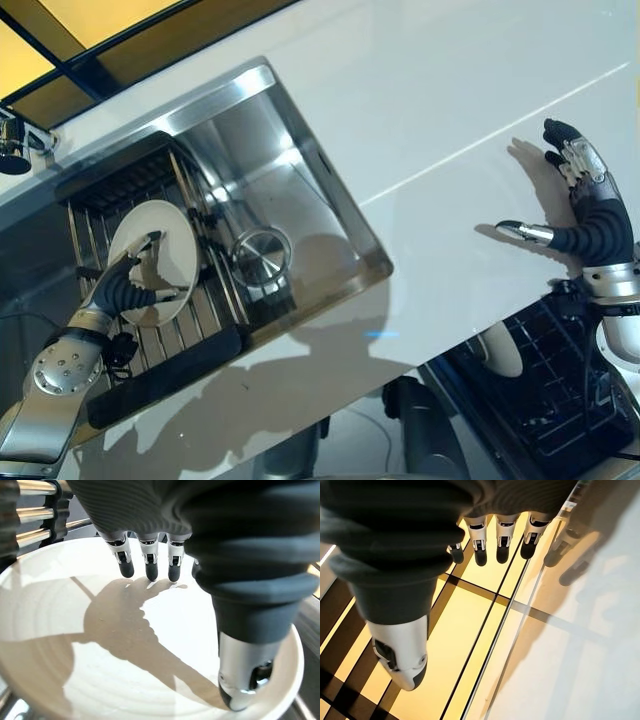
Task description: Pick up plates and place into dishwasher.
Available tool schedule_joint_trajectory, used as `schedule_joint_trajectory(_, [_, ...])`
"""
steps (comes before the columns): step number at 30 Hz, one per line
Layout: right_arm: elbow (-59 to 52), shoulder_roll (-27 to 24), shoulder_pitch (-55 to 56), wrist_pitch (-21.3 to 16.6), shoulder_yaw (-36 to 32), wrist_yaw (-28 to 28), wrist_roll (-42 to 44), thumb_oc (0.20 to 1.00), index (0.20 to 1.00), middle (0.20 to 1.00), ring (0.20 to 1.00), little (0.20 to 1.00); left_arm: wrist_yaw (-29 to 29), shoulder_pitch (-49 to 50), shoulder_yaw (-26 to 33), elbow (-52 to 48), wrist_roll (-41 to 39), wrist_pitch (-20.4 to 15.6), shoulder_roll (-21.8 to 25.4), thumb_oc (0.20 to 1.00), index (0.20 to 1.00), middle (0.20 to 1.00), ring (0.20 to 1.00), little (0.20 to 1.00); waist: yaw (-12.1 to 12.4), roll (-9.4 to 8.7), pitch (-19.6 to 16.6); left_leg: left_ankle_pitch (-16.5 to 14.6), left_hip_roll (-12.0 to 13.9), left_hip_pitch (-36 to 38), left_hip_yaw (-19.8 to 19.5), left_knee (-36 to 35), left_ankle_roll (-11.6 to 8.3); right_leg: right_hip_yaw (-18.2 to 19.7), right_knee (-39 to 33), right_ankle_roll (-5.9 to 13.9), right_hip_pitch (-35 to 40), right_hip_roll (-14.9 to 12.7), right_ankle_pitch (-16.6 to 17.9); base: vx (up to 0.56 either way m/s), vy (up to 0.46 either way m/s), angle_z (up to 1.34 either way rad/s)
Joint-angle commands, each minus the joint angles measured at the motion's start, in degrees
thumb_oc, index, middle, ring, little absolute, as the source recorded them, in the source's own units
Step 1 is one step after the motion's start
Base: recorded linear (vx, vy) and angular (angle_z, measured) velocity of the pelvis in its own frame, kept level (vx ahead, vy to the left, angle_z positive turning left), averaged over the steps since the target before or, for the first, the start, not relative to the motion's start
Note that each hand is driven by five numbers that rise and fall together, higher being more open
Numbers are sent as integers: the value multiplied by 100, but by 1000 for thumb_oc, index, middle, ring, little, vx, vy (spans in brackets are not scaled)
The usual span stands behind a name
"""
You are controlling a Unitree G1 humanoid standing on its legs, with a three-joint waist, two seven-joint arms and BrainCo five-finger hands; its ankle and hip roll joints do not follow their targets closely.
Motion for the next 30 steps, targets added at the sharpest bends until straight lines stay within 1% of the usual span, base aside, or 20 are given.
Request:
schedule_joint_trajectory(1, [884,-108,359,285,275,20,-132,1000,1000,1000,1000,1000,-7,18,3,-404,-124,-99,309,1000,1000,1000,1000,1000,-37,7,148,-154,-468,-178,2,250,488,-144,-1407,572,829,-35,453,0,0,0])
schedule_joint_trajectory(4, [922,-99,366,285,256,52,-154,1000,1000,1000,1000,1000,271,-18,-25,-352,292,11,287,1000,1000,1000,1000,1000,-50,19,107,-166,-474,-182,15,284,484,-148,-1400,566,833,-46,449,0,0,0])
schedule_joint_trajectory(6, [943,-100,373,291,246,80,-160,1000,1000,1000,1000,1000,929,13,56,-279,1351,376,281,1000,1000,1000,1000,1000,-47,31,91,-174,-472,-182,17,308,483,-145,-1380,551,835,-48,430,0,0,0])
schedule_joint_trajectory(8, [933,-164,353,338,265,73,-107,1000,1000,1000,1000,1000,1547,46,216,-81,2319,819,429,1000,1000,1000,1000,1000,-52,33,78,-181,-481,-157,-7,302,478,-109,-1350,556,832,-55,400,0,0,0])
schedule_joint_trajectory(10, [930,-251,351,366,259,79,-38,1000,1000,1000,1000,1000,1856,124,486,158,2474,950,621,1000,1000,1000,1000,1000,-49,35,35,-184,-475,-147,-20,262,464,-94,-1360,550,819,-63,379,0,0,0])
schedule_joint_trajectory(13, [939,-294,431,365,213,114,-51,1000,1000,1000,1000,1000,2308,374,771,402,2661,916,718,1000,1000,1000,1000,1000,-44,88,-41,-164,-474,-126,-22,204,438,-110,-1345,544,798,-91,348,5,67,1])
schedule_joint_trajectory(15, [946,-322,456,385,217,113,-94,1000,1000,1000,1000,1000,2597,486,921,503,2570,793,744,1000,1000,1000,1000,1000,-43,132,-84,-158,-482,-111,-9,179,432,-111,-1337,527,793,-107,323,1,89,1])
schedule_joint_trajectory(17, [940,-323,488,392,213,122,-129,1000,1000,1000,1000,1000,2881,575,1070,500,2598,775,725,1000,1000,1000,1000,1000,-40,160,-118,-161,-481,-99,13,173,424,-113,-1319,514,790,-124,297,5,64,1])
schedule_joint_trajectory(22, [900,-298,481,421,228,209,-198,1000,1000,1000,1000,1000,3453,563,1264,527,2705,813,715,1000,1000,1000,1000,1000,-78,190,-177,-173,-469,-67,46,145,413,-70,-1282,509,767,-137,254,4,52,-1])
schedule_joint_trajectory(23, [894,-305,468,430,241,249,-216,1000,1000,1000,1000,1000,3549,534,1286,584,2692,728,723,1000,1000,1000,1000,1000,-101,201,-190,-172,-461,-58,65,136,405,-49,-1273,509,759,-138,248,3,76,-1])
schedule_joint_trajectory(24, [901,-305,426,444,272,282,-236,1000,1000,1000,1000,1000,3542,490,1271,608,2614,649,742,1000,1000,1000,1000,1000,-117,211,-191,-172,-451,-51,83,130,400,-32,-1265,511,752,-139,244,4,72,-2])
schedule_joint_trajectory(27, [876,-306,312,530,331,350,-275,1000,1000,1000,1000,1000,3399,295,1093,615,2647,655,768,1000,1000,1000,1000,1000,-174,217,-178,-187,-436,-76,137,169,386,6,-1215,525,692,-143,242,-4,56,-8])
schedule_joint_trajectory(29, [868,-320,255,575,350,372,-297,1000,1000,1000,1000,1000,3306,171,1002,662,2603,622,811,1000,1000,1000,1000,1000,-200,216,-158,-194,-431,-97,170,202,383,33,-1188,526,660,-139,245,-7,45,-8])
schedule_joint_trajectory(30, [842,-340,183,637,375,385,-302,1000,1000,1000,1000,1000,3182,32,885,672,2505,565,854,1000,1000,1000,1000,1000,-253,207,-119,-202,-422,-127,209,234,386,72,-1161,532,608,-134,256,-21,48,-6])
